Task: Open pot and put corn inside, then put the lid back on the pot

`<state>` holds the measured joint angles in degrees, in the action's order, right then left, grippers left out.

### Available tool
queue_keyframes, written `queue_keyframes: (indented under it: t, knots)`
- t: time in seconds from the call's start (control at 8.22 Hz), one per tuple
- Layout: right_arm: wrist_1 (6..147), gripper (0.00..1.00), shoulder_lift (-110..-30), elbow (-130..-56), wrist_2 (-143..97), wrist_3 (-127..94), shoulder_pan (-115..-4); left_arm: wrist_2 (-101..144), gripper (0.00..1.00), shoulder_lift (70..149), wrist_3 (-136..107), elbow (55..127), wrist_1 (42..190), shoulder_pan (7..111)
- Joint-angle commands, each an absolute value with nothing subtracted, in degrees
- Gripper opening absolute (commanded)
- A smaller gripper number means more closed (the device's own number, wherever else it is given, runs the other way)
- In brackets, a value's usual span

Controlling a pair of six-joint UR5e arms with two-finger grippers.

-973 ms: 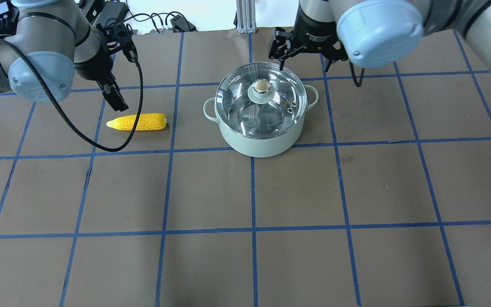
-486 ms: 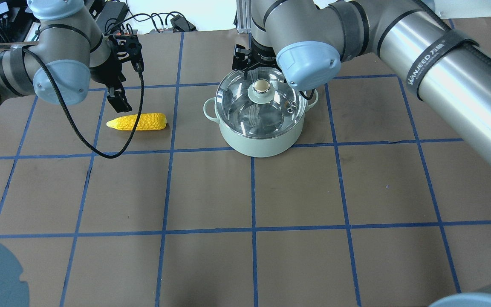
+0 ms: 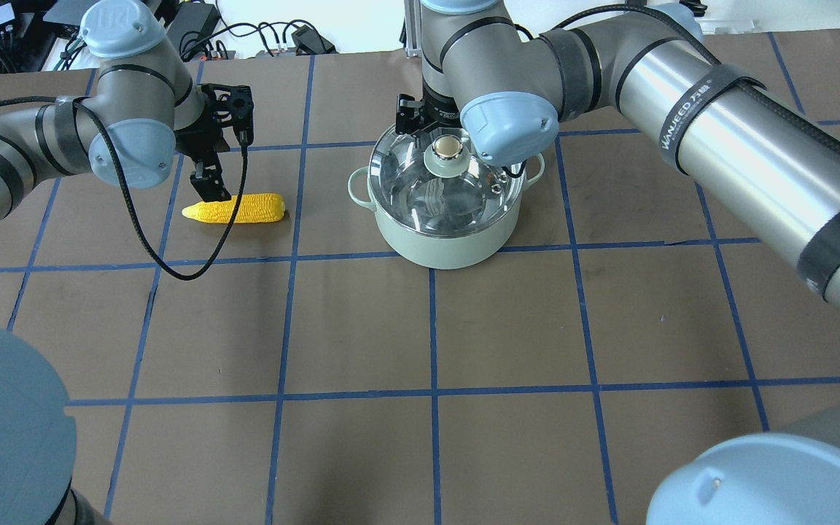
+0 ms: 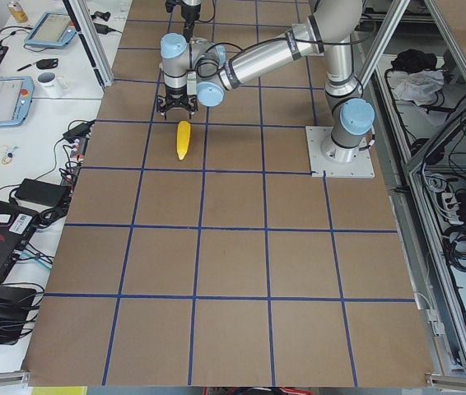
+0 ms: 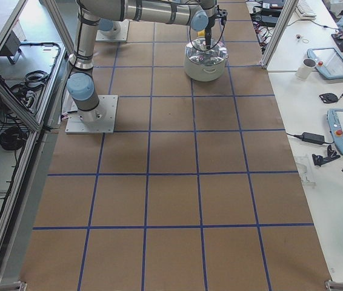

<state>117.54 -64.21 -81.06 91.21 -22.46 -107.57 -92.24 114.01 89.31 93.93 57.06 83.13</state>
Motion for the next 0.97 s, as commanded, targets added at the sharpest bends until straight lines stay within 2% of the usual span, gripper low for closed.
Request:
queue_keyframes:
  t: [0.0,0.12,0.24,0.85]
  knots:
    - [117.6,0.51,-63.7,-81.1,92.3,-22.6,-107.6,-91.8,1.0,116.2,95.5,94.0,56.7,80.3]
    - [117.6,0.36,-63.5,-81.2,92.1,-22.7,-107.6,-91.6,1.0,117.3,96.5,94.1,56.7,80.2]
    - [117.6,0.3,-63.5,-81.2,91.8,-23.1,-107.6,-91.4,1.0,118.1,96.6,94.2,56.8,80.2]
    - [115.1,0.29,-66.3,-77.9,91.5,-22.4,-107.5,-89.0,1.0,120.4,96.2,95.7,57.0,80.2]
